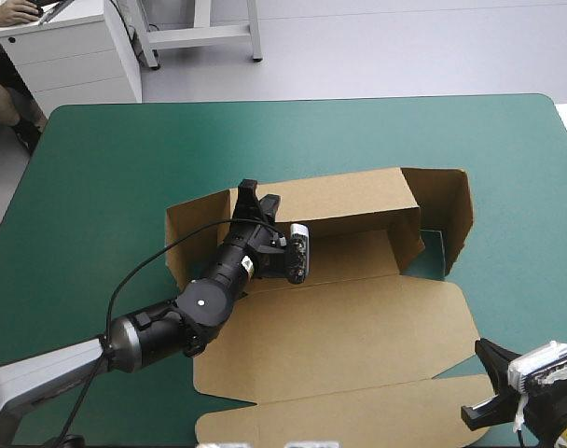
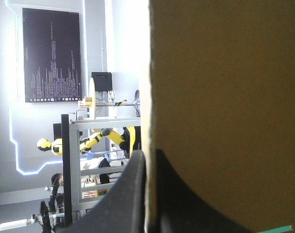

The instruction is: Fold the box

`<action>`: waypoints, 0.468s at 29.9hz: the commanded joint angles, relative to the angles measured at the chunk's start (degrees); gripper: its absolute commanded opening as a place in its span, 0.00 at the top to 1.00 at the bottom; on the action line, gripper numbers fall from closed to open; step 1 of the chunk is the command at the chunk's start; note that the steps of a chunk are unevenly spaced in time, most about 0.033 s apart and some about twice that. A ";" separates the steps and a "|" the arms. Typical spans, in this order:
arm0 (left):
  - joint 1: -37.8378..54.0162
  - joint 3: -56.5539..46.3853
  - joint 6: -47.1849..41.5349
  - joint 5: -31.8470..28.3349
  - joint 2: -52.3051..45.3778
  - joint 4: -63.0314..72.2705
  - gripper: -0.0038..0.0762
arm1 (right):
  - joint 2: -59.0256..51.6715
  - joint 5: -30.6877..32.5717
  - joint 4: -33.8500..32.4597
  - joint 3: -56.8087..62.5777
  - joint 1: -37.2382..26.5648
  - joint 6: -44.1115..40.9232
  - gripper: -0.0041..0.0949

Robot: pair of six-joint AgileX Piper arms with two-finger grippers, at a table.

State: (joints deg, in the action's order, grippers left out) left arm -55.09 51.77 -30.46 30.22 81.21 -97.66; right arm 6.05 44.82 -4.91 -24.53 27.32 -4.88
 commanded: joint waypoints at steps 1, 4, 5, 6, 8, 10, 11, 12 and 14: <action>-0.15 1.98 -0.54 2.65 -0.71 -5.54 0.96 | 0.77 -4.07 -0.29 -1.33 -0.20 0.18 0.98; -0.15 1.98 -0.83 2.75 -0.49 -5.54 0.96 | 0.77 -4.07 -0.29 -1.33 -0.20 0.18 0.98; -0.15 1.98 -0.83 2.75 -0.49 -5.54 0.96 | 0.77 -4.07 -0.29 -1.33 -0.20 0.18 0.98; -0.15 1.98 -0.83 2.75 -0.49 -5.54 0.96 | 0.77 -4.07 -0.29 -1.33 -0.20 0.18 0.98; -0.15 1.98 -0.83 2.75 -0.49 -5.54 0.96 | 0.77 -4.07 -0.29 -1.33 -0.20 0.18 0.98; -0.15 1.98 -0.83 2.75 -0.49 -5.54 0.96 | 0.77 -4.07 -0.29 -1.33 -0.20 0.18 0.97; -0.15 1.98 -0.83 2.75 -0.49 -5.54 0.96 | 0.77 -4.07 -0.29 -1.33 -0.20 0.18 0.97; -0.15 1.98 -0.83 2.75 -0.49 -5.54 0.96 | 0.77 -4.07 -0.29 -1.33 -0.20 0.18 0.96; -0.15 1.98 -0.72 2.75 -0.49 -5.54 0.96 | 0.77 -4.07 -0.29 -1.33 -0.20 0.18 0.91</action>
State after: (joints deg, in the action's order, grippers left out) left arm -55.09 52.06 -30.46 31.48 82.31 -98.78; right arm 6.05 44.82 -4.91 -24.53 27.32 -4.88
